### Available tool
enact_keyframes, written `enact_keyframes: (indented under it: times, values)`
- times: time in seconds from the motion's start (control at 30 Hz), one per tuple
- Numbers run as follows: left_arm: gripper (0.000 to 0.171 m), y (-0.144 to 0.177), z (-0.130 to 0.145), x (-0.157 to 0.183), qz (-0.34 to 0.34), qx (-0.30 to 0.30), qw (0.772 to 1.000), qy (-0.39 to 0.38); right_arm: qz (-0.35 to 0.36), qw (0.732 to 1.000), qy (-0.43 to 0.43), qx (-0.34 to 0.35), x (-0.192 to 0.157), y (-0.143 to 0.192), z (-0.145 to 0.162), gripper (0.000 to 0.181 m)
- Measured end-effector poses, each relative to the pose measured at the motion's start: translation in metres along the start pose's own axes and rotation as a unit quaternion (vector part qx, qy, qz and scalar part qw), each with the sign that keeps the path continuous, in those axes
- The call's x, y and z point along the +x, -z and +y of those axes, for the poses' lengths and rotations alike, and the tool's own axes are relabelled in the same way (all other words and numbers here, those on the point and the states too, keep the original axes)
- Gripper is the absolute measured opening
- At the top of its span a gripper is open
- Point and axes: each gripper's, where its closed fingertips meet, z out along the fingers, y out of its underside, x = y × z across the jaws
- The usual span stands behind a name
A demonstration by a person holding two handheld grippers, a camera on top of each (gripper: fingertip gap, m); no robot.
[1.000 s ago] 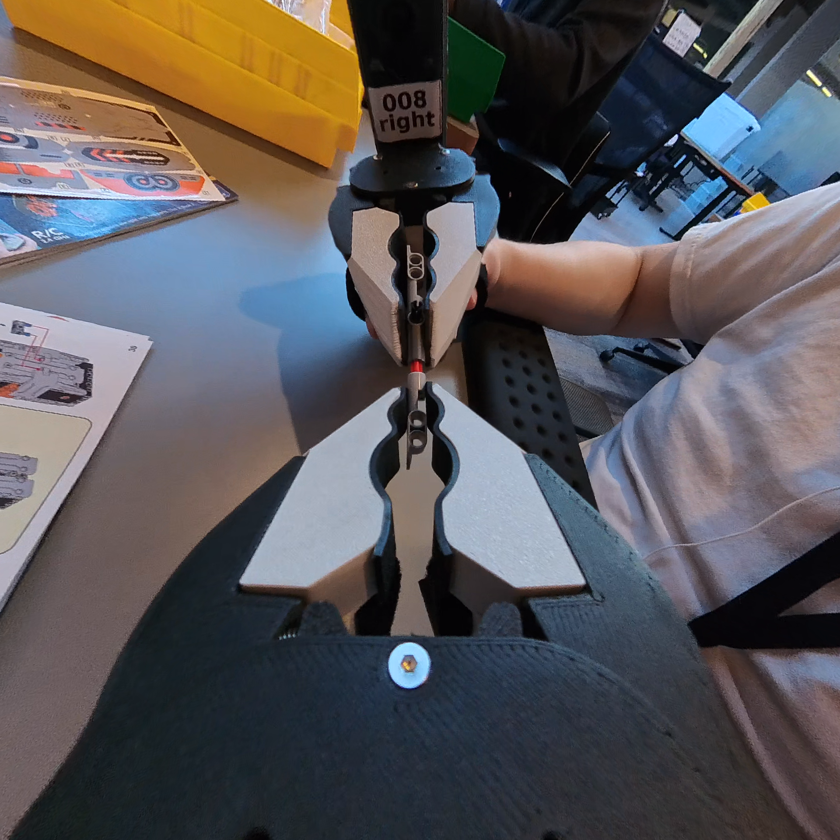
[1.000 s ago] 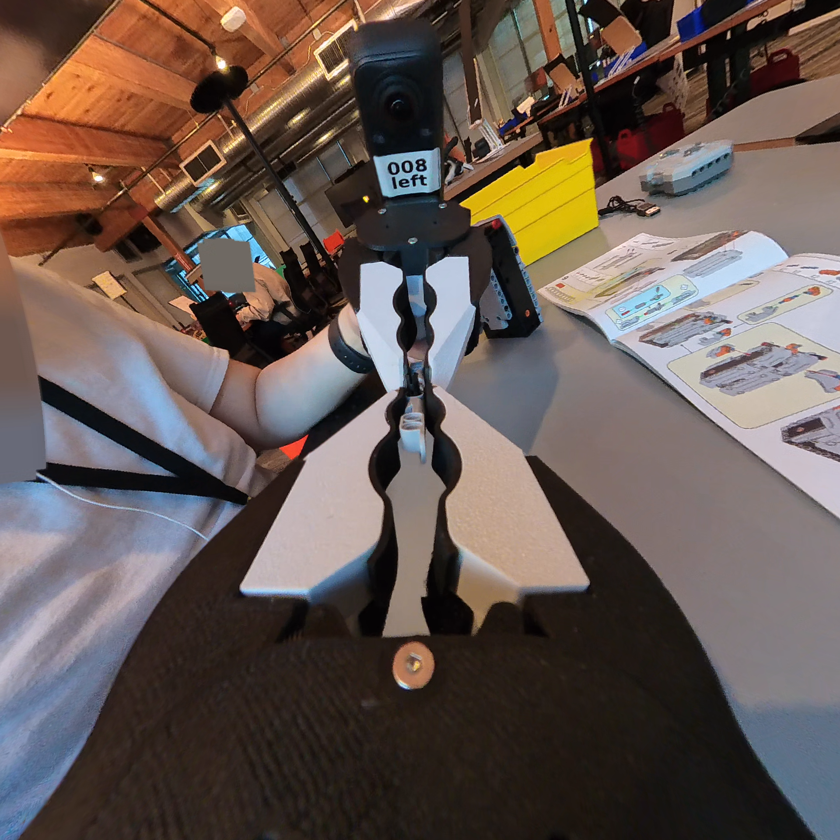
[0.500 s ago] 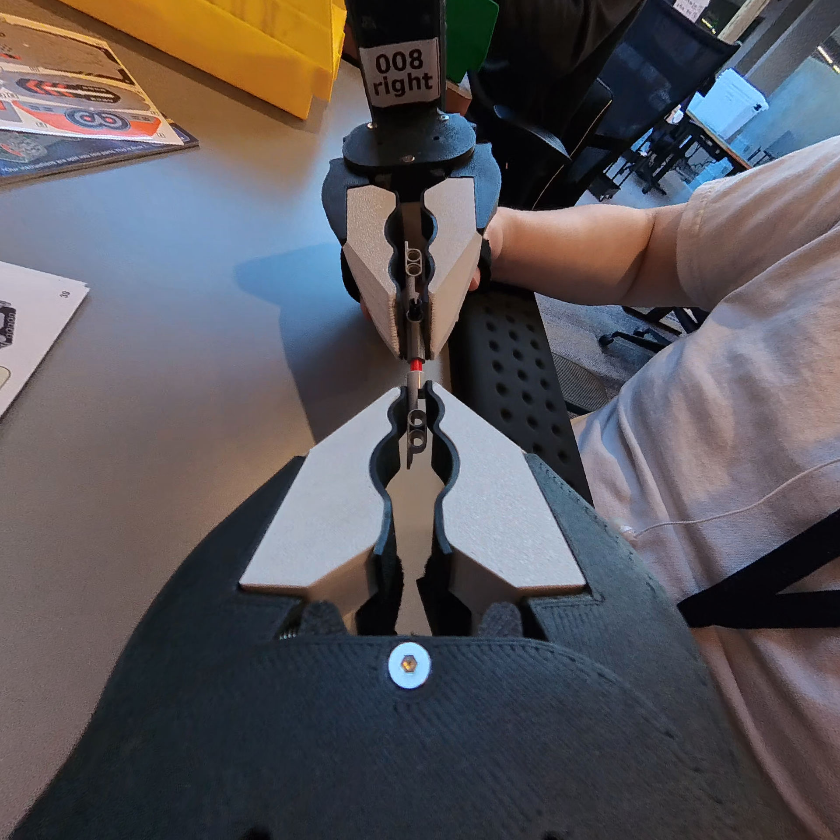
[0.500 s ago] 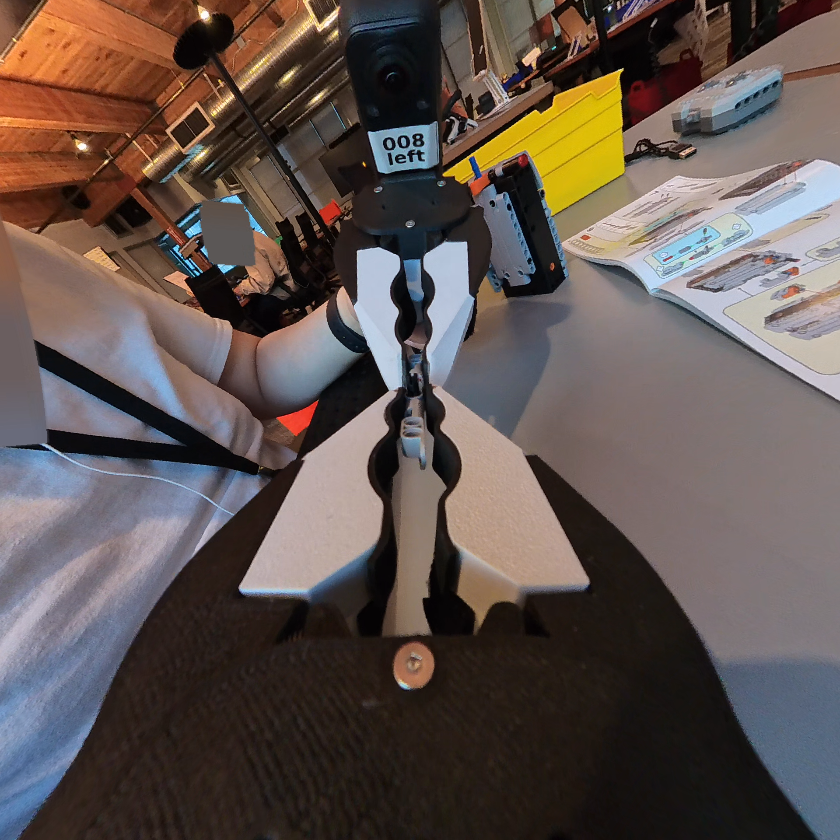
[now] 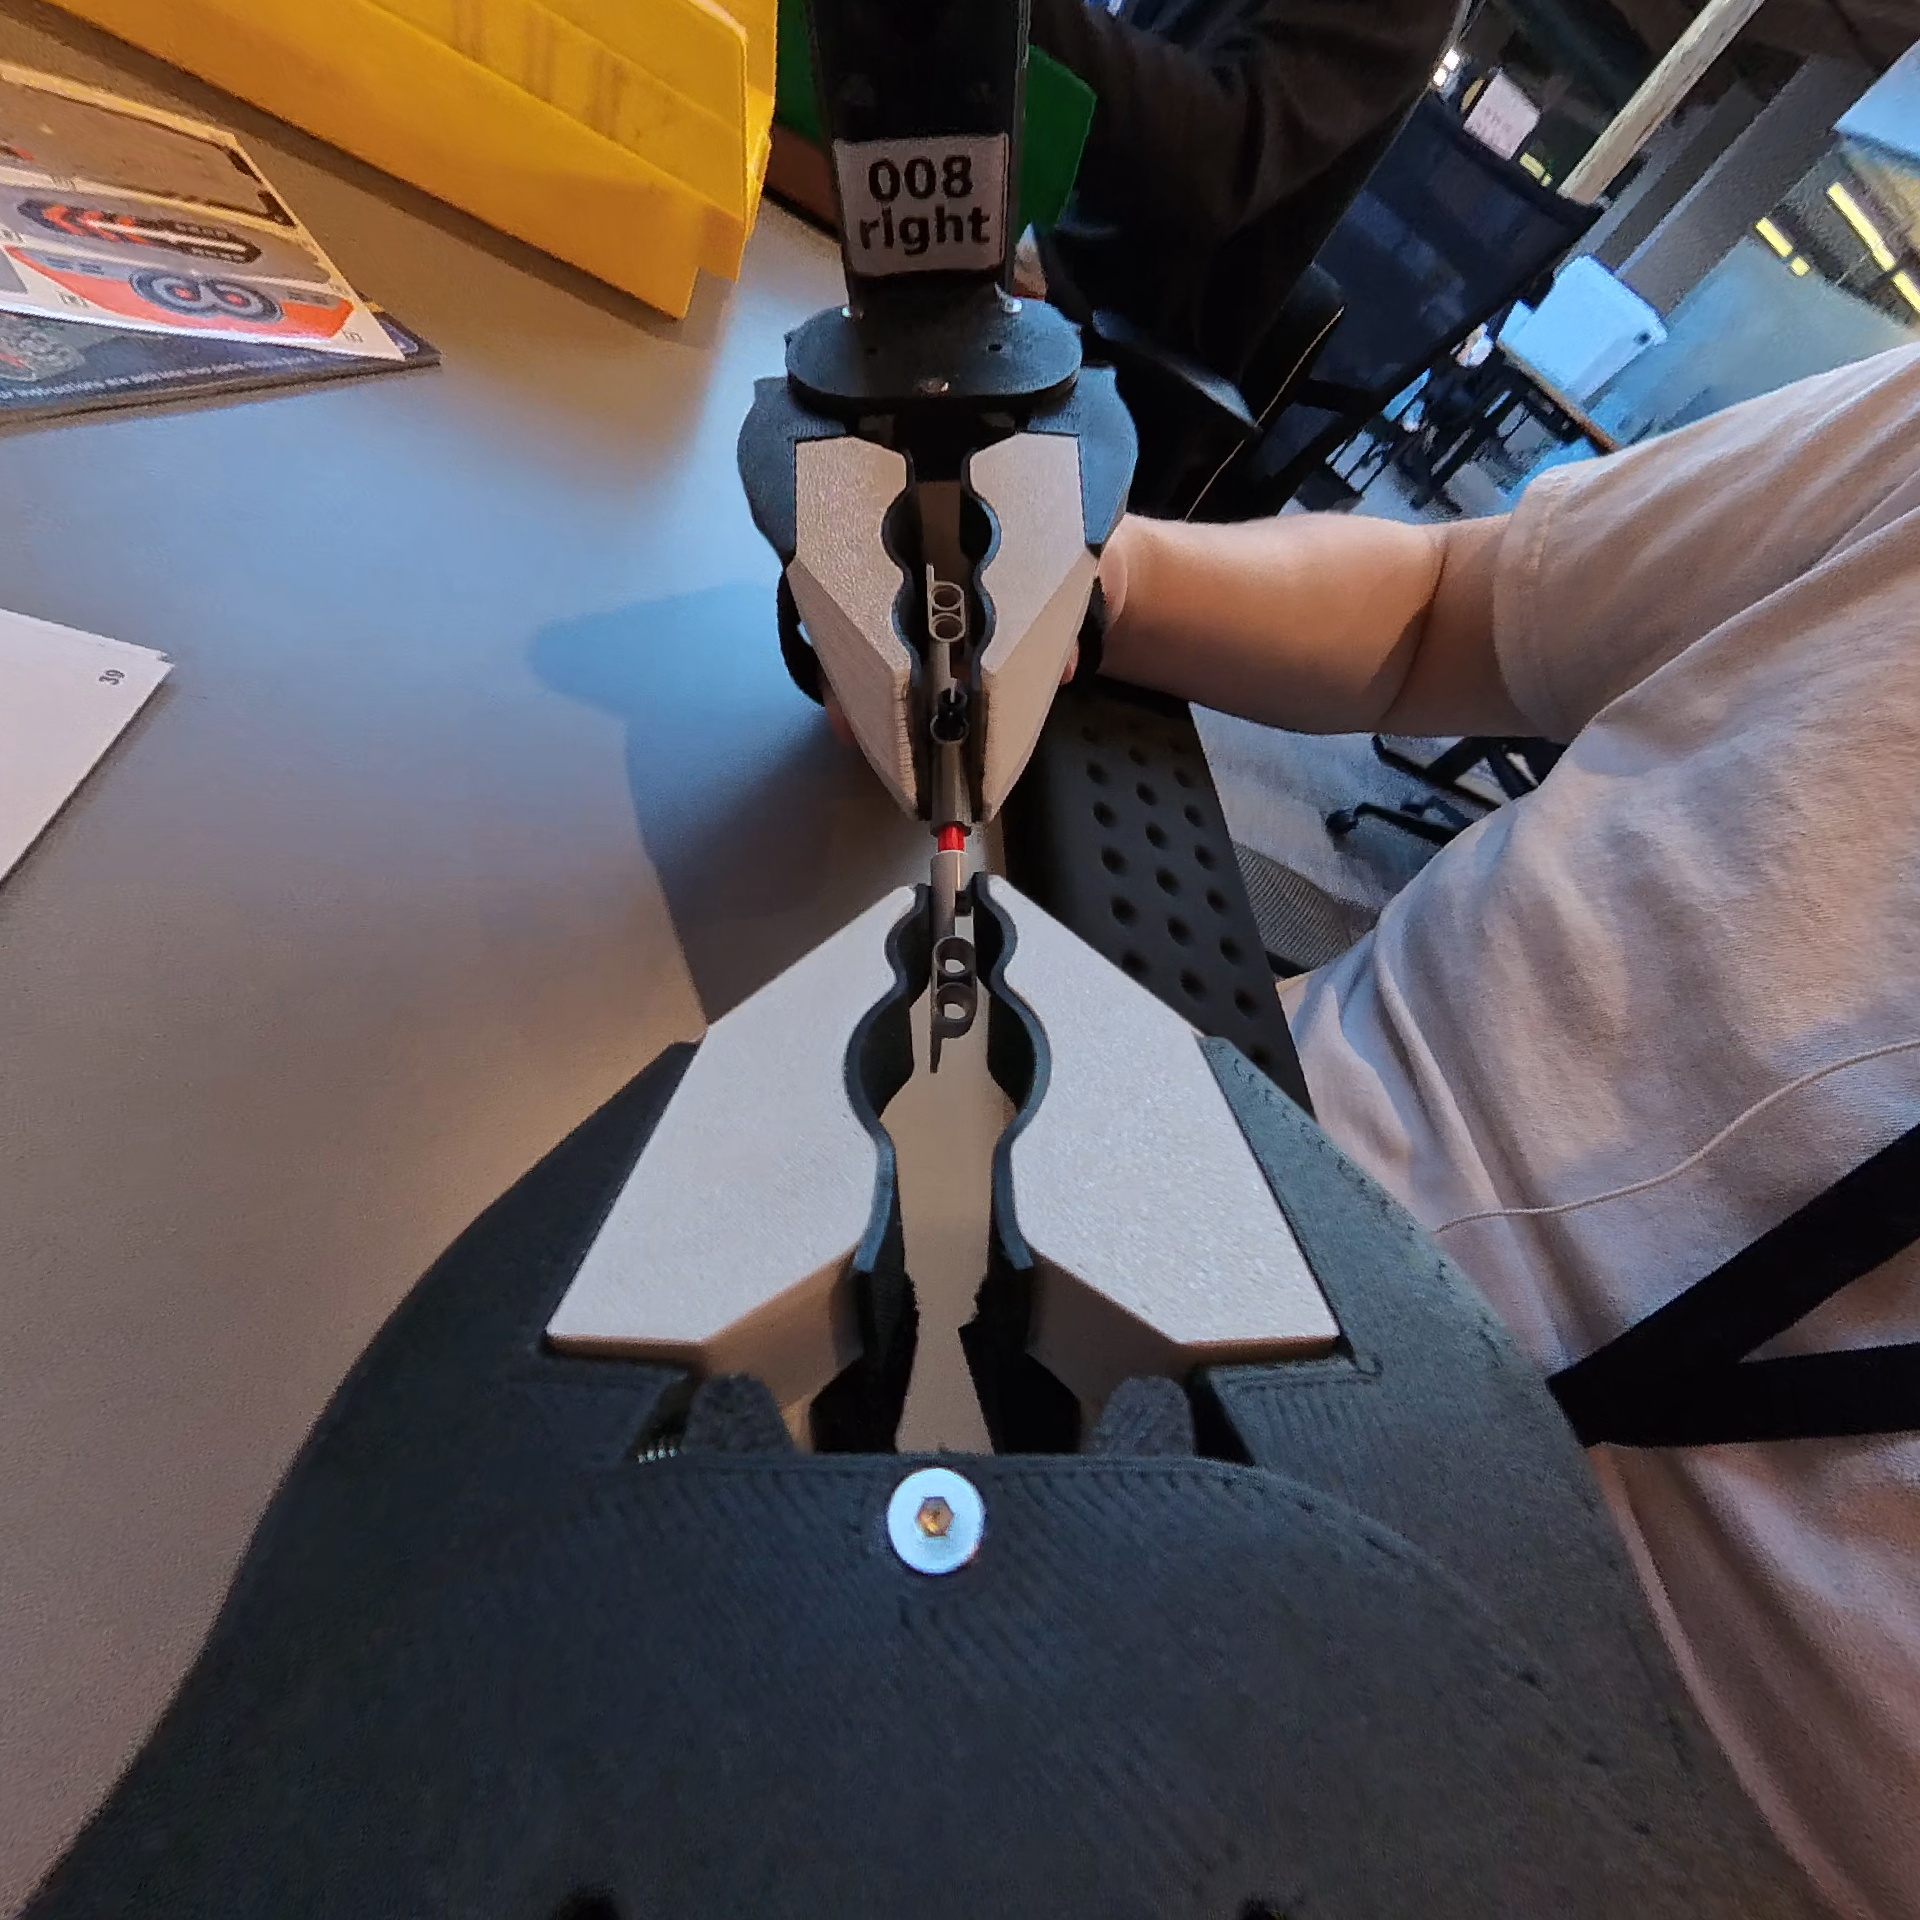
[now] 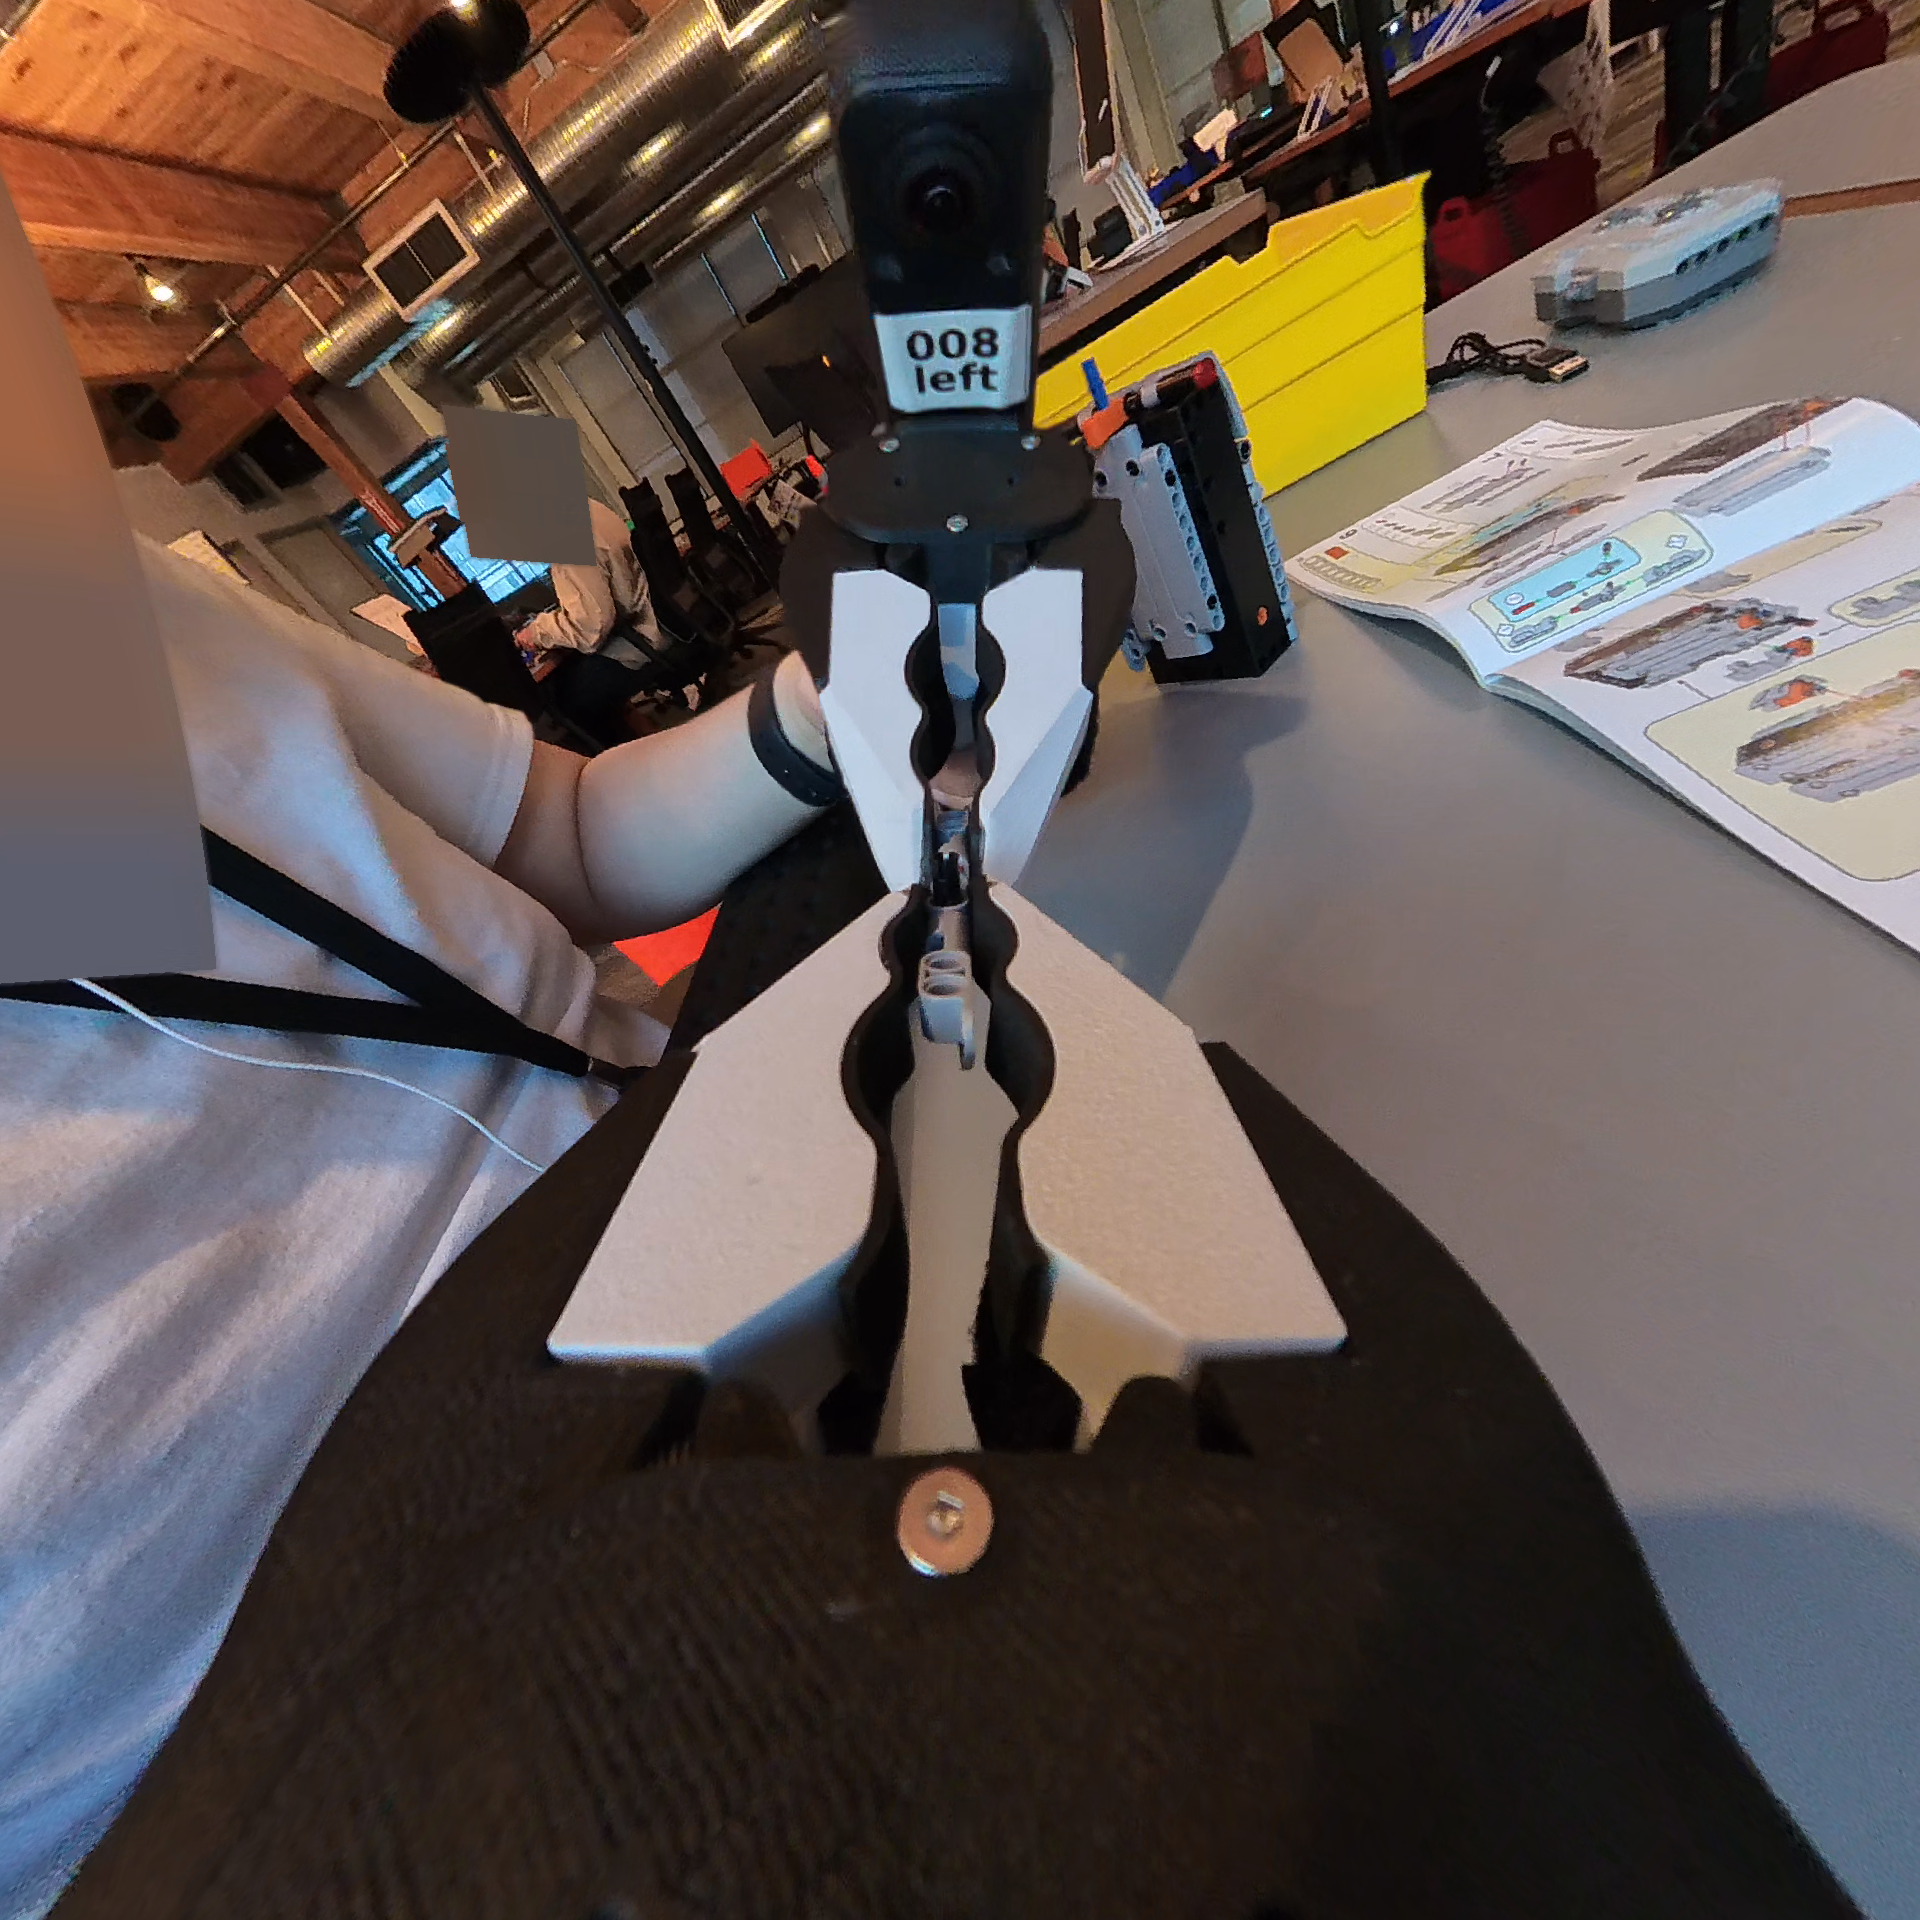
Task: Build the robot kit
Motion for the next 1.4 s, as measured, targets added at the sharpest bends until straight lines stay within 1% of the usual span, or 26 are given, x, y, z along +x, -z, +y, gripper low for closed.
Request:
enact_keyframes:
  times: [0.07, 0.1, 0.2, 0.3, 0.37, 0.43, 0.6, 0.77, 0.87, 0.97, 1.03, 1.1, 1.17, 1.4]
  values:
    - [0.008, -0.001, 0.0, 0.001, 0.003, 0.006, 1.0, 0.0, 0.0, 1.0, -0.002, 0.0, -0.002, 0.0, 0.002, 0.005]
    - [0.005, -0.001, 0.0, 0.002, 0.003, 0.008, 1.0, -0.005, 0.002, 1.0, 0.001, 0.001, -0.002, 0.0, 0.002, 0.005]
    - [0.005, -0.001, 0.002, 0.005, 0.001, -0.003, 1.0, -0.021, 0.002, 1.0, 0.009, 0.001, -0.005, 0.0, 0.003, 0.005]
    - [0.005, 0.0, -0.002, 0.004, -0.008, 0.005, 0.999, -0.033, -0.015, 1.0, -0.014, 0.018, -0.008, 0.001, -0.002, 0.009]
    - [0.005, 0.0, 0.0, 0.003, -0.013, -0.002, 0.999, -0.032, -0.01, 1.0, -0.02, 0.013, -0.005, 0.001, 0.0, 0.005]
    - [0.005, -0.001, 0.001, 0.004, -0.006, -0.004, 1.0, -0.027, -0.001, 1.0, -0.002, 0.004, -0.005, 0.001, 0.002, 0.005]
    - [0.005, -0.001, 0.0, 0.005, 0.008, 0.016, 1.0, -0.003, 0.011, 1.0, 0.026, 0.002, -0.007, 0.001, 0.001, 0.005]
    - [0.004, -0.001, 0.0, 0.001, -0.012, 0.013, 1.0, -0.018, 0.013, 1.0, 0.017, 0.006, -0.003, 0.002, 0.002, 0.006]
    - [0.005, -0.004, 0.006, -0.001, -0.02, -0.002, 0.999, -0.031, 0.016, 1.0, 0.012, -0.006, -0.003, 0.001, 0.008, 0.006]
    - [0.004, -0.004, 0.007, -0.001, -0.015, 0.002, 1.0, -0.022, 0.015, 1.0, 0.007, -0.006, -0.002, 0.001, 0.009, 0.006]
    - [0.004, -0.006, 0.013, -0.003, -0.025, -0.017, 0.999, -0.032, 0.015, 1.0, 0.003, -0.022, 0.0, 0.0, 0.015, 0.006]
    - [0.004, -0.005, 0.009, -0.001, -0.021, -0.006, 0.999, -0.034, 0.011, 1.0, 0.005, -0.016, -0.002, 0.0, 0.013, 0.006]
    - [0.004, -0.007, 0.014, -0.001, -0.021, -0.02, 0.999, -0.036, 0.009, 1.0, -0.002, -0.025, -0.002, -0.001, 0.016, 0.006]
    - [0.004, -0.008, 0.015, 0.0, -0.017, -0.023, 0.999, -0.044, 0.005, 0.999, -0.001, -0.035, -0.003, -0.003, 0.019, 0.006]
